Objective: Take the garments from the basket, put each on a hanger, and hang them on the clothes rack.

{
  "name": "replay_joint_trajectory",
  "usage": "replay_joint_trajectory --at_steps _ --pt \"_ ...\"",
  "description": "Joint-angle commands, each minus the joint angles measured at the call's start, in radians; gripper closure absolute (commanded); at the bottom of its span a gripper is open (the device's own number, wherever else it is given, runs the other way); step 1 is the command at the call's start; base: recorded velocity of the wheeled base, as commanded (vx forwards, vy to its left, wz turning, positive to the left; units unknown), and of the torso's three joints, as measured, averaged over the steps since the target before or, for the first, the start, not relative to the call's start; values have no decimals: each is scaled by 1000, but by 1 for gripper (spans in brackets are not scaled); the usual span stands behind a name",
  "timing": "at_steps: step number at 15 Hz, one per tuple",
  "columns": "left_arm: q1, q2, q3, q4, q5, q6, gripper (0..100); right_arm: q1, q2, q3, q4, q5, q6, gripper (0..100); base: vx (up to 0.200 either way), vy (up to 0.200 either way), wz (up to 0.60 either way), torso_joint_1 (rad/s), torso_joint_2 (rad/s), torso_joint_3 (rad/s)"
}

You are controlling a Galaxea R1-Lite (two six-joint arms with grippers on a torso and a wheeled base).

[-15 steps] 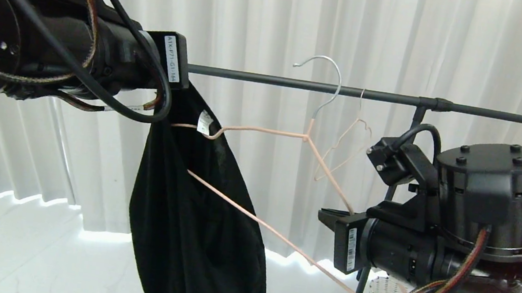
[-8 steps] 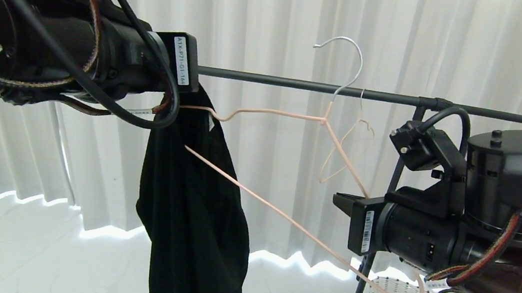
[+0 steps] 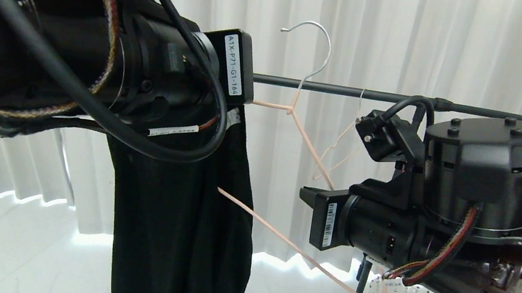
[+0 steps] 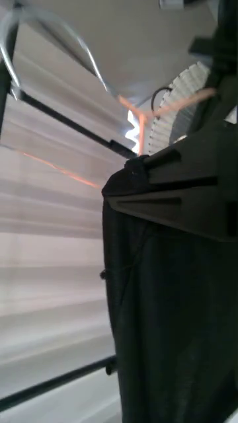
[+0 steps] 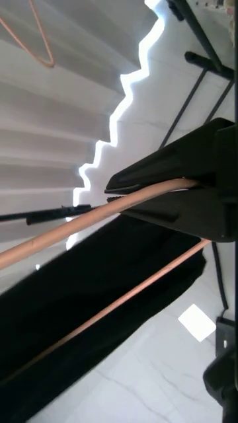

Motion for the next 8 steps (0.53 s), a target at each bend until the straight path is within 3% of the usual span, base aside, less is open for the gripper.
replay_joint_trajectory --at_steps 1,5,8 --pt "-24 10 -15 0 -1 1 100 18 29 -10 -9 0 0 100 0 0 0 0 0 0" --pt "-93 11 -15 0 -8 1 100 47 67 -33 -52 0 2 100 0 0 0 0 0 0" --pt "-97 5 -13 0 -14 10 100 43 71 -30 -52 -3 9 100 0 0 0 0 0 0"
